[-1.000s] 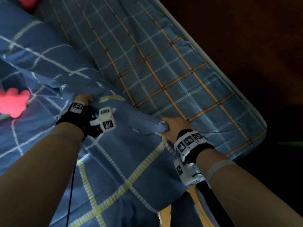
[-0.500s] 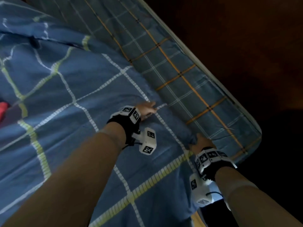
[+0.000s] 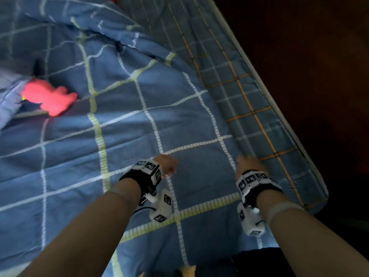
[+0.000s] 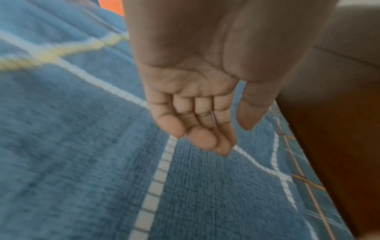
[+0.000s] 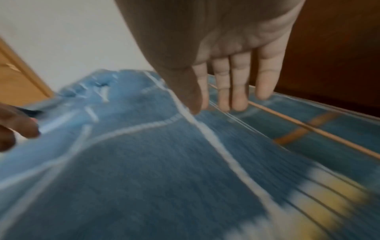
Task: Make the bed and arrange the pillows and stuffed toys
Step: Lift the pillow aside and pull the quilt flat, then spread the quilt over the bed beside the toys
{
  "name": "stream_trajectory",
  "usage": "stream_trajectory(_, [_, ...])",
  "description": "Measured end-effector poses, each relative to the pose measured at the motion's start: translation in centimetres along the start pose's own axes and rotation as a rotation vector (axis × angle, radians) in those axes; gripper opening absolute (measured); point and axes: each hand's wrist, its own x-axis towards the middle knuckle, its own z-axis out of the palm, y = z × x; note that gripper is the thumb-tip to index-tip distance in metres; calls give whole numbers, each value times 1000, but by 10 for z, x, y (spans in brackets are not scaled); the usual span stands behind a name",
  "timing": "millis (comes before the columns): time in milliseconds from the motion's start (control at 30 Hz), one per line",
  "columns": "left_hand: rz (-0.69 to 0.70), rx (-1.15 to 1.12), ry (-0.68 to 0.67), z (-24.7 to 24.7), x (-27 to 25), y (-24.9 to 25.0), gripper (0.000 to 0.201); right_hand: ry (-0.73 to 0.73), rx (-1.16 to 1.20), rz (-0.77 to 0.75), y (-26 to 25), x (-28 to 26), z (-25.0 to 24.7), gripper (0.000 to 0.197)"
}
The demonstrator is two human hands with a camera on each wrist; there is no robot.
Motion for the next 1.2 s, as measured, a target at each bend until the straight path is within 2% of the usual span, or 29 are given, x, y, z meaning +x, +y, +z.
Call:
stream_trajectory(67, [42, 2, 10, -12, -26, -7, 10, 33, 35, -146, -42, -17, -23, 26])
stream_trajectory(200, [167, 40, 88, -54, -88, -26, 11, 53, -31, -371, -140, -72, -57, 25])
stream_trajectory(333, [212, 118, 240, -110, -162, -90, 17, 72, -202, -535, -239, -150, -52, 31])
stream_trajectory(400, [199, 143, 308, -138, -203, -144, 28, 71, -278, -612, -286, -199, -34, 29])
stream_trajectory(533, [79, 201, 387, -189, -298, -278, 34, 87, -371, -799, -379, -317, 16, 32])
stream_trajectory(700, [-50, 115, 661, -246, -433, -449, 37, 134, -407, -1126, -505, -483, 83, 27])
stream_trajectory(767, [-81, 47, 751, -262, -472, -511, 39, 142, -439, -1255, -546, -542, 112, 28])
stream_trajectory(833, [-137, -39, 819, -269, -500, -570, 34, 124, -563, -1345, -577, -593, 145, 31])
stream_trajectory(900, [-203, -89, 866, -271, -521, -629, 34, 156, -690, -1435, -602, -640, 178, 24])
stream_trajectory(1033, [-352, -187, 831, -268, -546, -728, 34, 146, -844, -1535, -648, -709, 240, 20])
stream_trajectory(1100, [-389, -227, 842, -272, -555, -774, 36, 104, -878, -1561, -678, -734, 275, 18])
stream_trajectory(1167, [-429, -268, 870, -285, -563, -821, 29, 45, -877, -1590, -706, -764, 297, 10])
stream_trajectory(1200, [-436, -296, 878, -294, -567, -844, 27, -12, -840, -1608, -722, -778, 307, 13])
